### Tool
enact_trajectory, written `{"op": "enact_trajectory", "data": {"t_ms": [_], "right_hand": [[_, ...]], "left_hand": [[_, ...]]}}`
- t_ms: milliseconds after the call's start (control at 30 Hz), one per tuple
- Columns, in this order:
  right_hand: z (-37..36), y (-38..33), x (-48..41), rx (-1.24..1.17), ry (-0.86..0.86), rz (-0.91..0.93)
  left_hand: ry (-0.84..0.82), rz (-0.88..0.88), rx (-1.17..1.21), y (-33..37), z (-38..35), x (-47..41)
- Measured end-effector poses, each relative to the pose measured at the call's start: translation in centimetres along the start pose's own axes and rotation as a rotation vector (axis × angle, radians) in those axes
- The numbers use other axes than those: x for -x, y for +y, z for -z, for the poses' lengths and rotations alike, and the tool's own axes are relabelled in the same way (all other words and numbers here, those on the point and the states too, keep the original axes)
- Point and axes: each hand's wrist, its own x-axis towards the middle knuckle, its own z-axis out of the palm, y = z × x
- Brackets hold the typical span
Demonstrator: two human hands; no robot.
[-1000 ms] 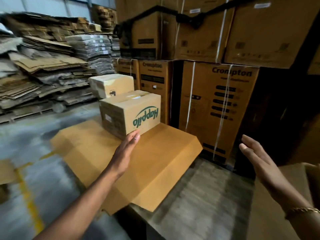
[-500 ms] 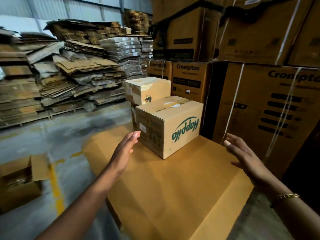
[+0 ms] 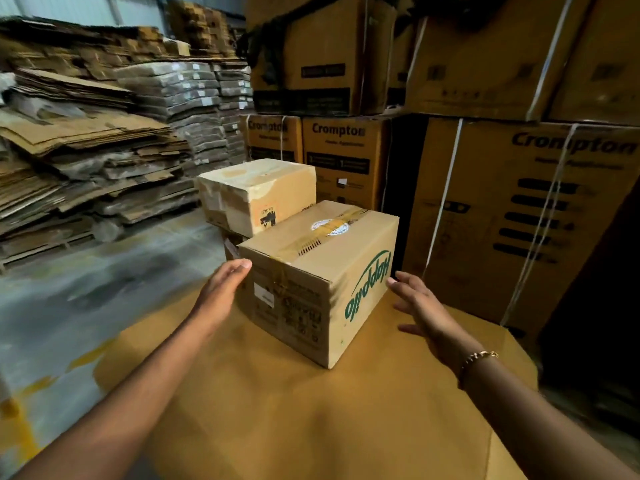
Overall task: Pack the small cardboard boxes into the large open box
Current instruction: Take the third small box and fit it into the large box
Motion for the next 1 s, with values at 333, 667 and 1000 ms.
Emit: {"op": "enact_trajectory", "data": {"t_ms": [333,667,1000], "right_hand": [[-9.0,0.1,-8.0,-0.037,0.201,-0.191],[-11.2,-0.6,-9.3,0.008,0.310,-0.346],[-7.1,1.6,1.5,0.179,0.542,-0.289]], "left_hand": [[-0.084,0.126,-0.048,-5.6,0.9,-16.2],[-0.315,0.198,-0.154,-6.9,-0.7,-18.8],[-0.443,-0.043,-0.530,-2.7,-2.6,-9.8]]}}
